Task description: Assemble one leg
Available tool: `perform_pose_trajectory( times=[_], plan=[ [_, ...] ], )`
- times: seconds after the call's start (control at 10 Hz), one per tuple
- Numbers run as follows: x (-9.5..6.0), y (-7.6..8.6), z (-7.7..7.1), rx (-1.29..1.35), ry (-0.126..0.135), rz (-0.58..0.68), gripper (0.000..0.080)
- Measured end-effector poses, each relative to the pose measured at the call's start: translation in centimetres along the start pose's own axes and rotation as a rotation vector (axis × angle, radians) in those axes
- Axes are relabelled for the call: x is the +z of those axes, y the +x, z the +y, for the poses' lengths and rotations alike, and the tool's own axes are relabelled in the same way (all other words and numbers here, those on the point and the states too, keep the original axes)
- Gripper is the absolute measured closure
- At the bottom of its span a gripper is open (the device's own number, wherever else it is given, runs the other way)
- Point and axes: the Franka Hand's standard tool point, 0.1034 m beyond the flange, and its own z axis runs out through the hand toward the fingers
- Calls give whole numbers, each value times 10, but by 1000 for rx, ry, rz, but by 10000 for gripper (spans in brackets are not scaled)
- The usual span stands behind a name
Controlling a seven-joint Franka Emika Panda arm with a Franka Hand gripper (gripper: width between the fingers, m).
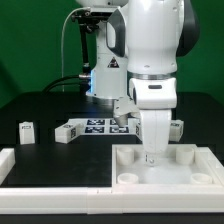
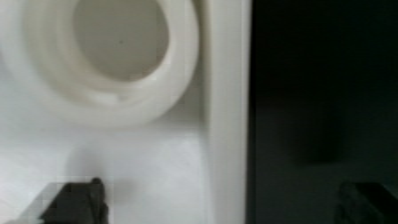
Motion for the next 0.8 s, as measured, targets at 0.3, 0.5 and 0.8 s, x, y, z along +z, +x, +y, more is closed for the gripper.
perform_pose_trajectory(
  times=[0.3,0.5,0.8],
  plan=[
    [-24,6,-25,102,-35,1,151],
    [-37,11,-41,171,-40,-9,151],
    [-34,10,-42,228,-35,-6,151]
  ],
)
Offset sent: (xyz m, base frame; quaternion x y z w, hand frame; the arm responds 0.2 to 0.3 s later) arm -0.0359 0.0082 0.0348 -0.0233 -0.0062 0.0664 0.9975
